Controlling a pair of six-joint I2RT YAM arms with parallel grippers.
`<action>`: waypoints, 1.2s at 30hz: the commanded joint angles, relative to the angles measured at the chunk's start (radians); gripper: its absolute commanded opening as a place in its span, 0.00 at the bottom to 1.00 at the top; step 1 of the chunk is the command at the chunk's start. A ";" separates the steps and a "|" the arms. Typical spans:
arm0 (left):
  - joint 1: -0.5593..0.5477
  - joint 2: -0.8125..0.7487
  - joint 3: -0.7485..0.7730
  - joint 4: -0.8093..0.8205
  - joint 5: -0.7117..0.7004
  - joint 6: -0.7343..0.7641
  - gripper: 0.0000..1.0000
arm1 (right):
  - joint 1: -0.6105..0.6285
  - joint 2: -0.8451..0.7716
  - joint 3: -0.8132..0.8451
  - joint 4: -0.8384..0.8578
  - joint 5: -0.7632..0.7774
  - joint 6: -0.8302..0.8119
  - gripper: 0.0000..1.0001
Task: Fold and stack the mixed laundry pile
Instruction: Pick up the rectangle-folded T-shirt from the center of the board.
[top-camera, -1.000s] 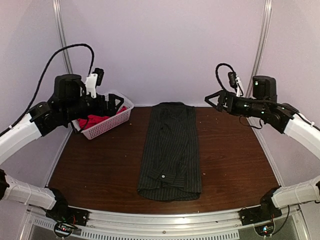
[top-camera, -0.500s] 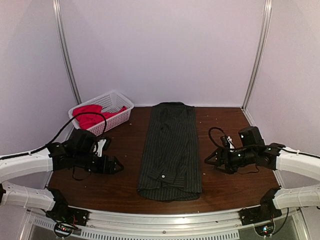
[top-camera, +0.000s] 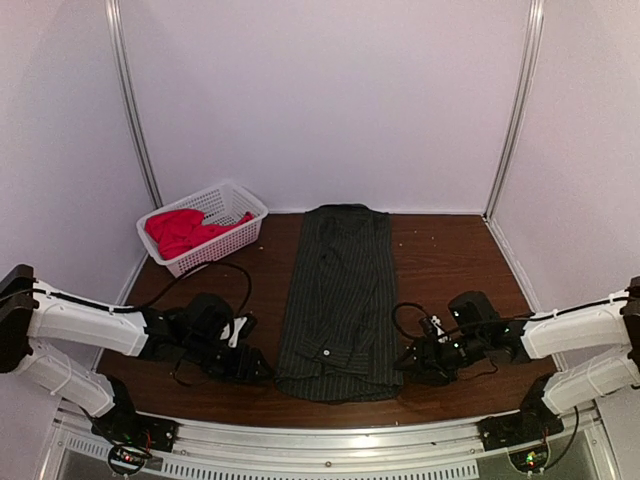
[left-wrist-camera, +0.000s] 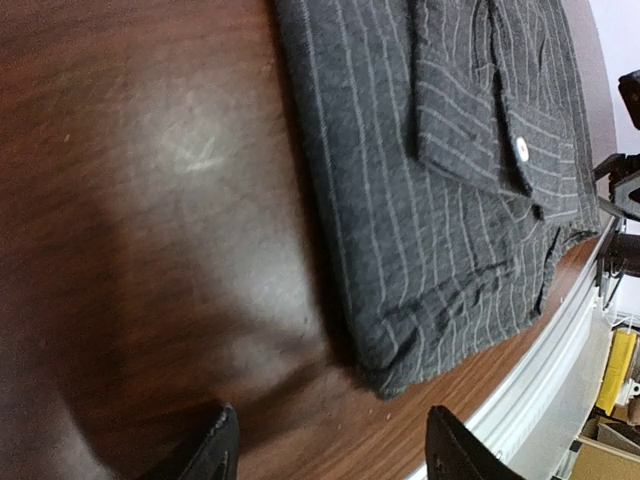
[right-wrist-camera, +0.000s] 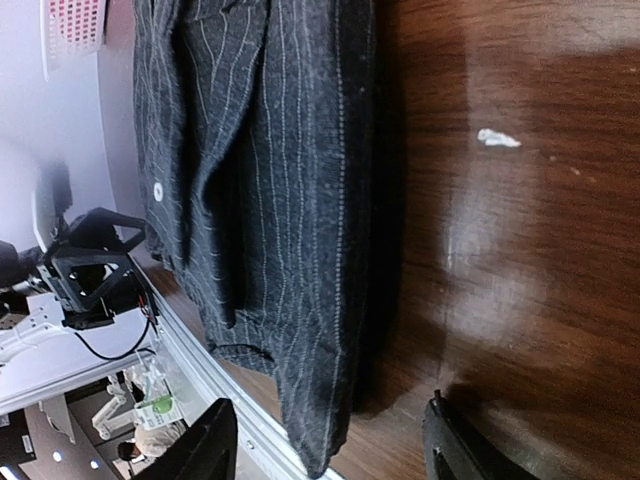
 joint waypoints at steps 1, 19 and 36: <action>-0.029 0.084 0.058 0.086 -0.040 -0.053 0.63 | 0.024 0.081 0.026 0.103 -0.019 -0.011 0.59; -0.033 0.165 0.058 0.103 -0.011 -0.034 0.53 | 0.023 0.206 -0.101 0.247 -0.040 -0.008 0.28; -0.034 0.223 0.044 0.223 0.021 -0.032 0.25 | 0.033 0.307 -0.053 0.340 -0.080 -0.032 0.26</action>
